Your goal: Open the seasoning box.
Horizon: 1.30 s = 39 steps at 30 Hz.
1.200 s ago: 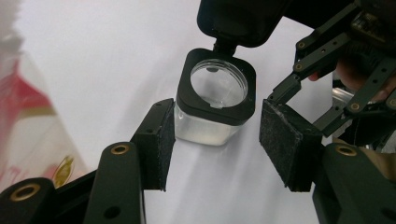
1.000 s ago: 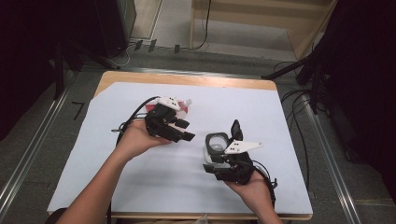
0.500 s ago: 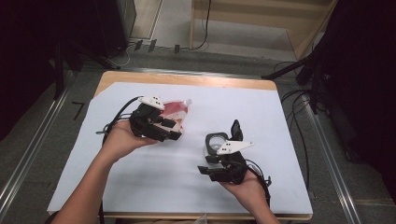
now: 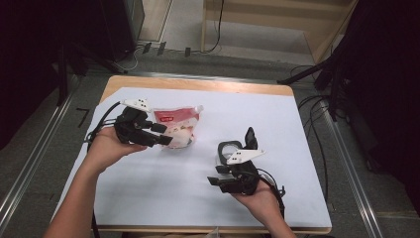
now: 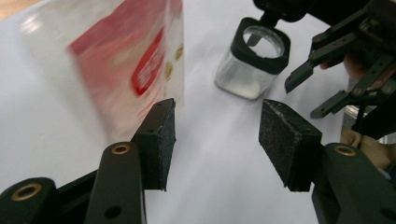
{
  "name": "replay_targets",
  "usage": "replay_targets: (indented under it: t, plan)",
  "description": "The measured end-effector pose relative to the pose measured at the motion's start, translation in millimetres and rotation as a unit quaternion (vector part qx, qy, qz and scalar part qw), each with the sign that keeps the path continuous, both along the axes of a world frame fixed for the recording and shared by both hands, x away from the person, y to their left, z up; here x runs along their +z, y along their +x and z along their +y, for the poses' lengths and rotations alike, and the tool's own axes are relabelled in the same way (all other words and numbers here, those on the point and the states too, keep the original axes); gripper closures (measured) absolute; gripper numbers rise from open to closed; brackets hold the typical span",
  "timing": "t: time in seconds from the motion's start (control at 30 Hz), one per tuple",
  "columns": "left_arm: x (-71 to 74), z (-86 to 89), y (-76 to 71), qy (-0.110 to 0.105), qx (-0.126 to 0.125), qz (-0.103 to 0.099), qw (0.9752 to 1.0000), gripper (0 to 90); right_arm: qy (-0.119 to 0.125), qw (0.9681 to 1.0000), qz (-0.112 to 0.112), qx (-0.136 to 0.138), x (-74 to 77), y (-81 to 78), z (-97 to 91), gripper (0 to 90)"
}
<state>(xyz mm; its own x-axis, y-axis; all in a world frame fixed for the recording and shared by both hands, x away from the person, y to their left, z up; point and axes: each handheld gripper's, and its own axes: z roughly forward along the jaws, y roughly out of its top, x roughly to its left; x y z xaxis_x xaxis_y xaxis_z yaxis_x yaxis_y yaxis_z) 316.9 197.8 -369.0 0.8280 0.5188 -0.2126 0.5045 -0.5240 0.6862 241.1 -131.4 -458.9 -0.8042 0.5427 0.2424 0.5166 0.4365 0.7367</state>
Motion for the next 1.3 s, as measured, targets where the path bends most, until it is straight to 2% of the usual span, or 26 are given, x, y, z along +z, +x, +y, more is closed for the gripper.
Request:
replay_targets:
  t: [0.07,0.27,0.4,0.47,0.57,0.83,1.0,1.3]
  plan:
    - [0.5,5.9,-0.9,0.007,0.011,0.0,0.9999,47.0,0.001,1.0,-0.002,0.001,0.5,1.2,-0.8,51.5]
    - [0.2,22.0,-0.8,0.0,0.032,0.003,0.9995,47.0,0.003,1.0,-0.002,0.001,1.3,3.1,-0.9,51.5]
    - [-3.1,26.6,1.8,0.012,0.048,-0.004,0.9988,48.9,0.004,1.0,0.0,0.005,1.4,4.0,0.7,51.5]
    - [-5.3,28.5,4.7,0.015,0.059,0.0,0.9982,49.5,0.004,1.0,0.001,0.005,1.5,4.0,1.9,51.5]
    - [-8.1,28.5,9.2,0.008,0.07,0.005,0.9975,49.4,0.003,0.9999,-0.001,0.01,1.1,4.0,3.7,51.5]
    - [-15.4,16.2,20.6,0.005,0.063,-0.008,0.998,51.1,-0.002,1.0,-0.001,0.009,-0.2,0.2,4.0,51.5]
    - [-20.8,9.4,28.1,0.001,0.06,-0.002,0.9982,52.4,-0.001,1.0,0.002,0.001,-0.7,-2.4,1.1,51.5]
    - [-28.1,-0.6,34.6,-0.009,0.049,-0.027,0.9984,62.2,-0.005,1.0,0.002,0.001,-4.8,-5.4,4.0,51.5]
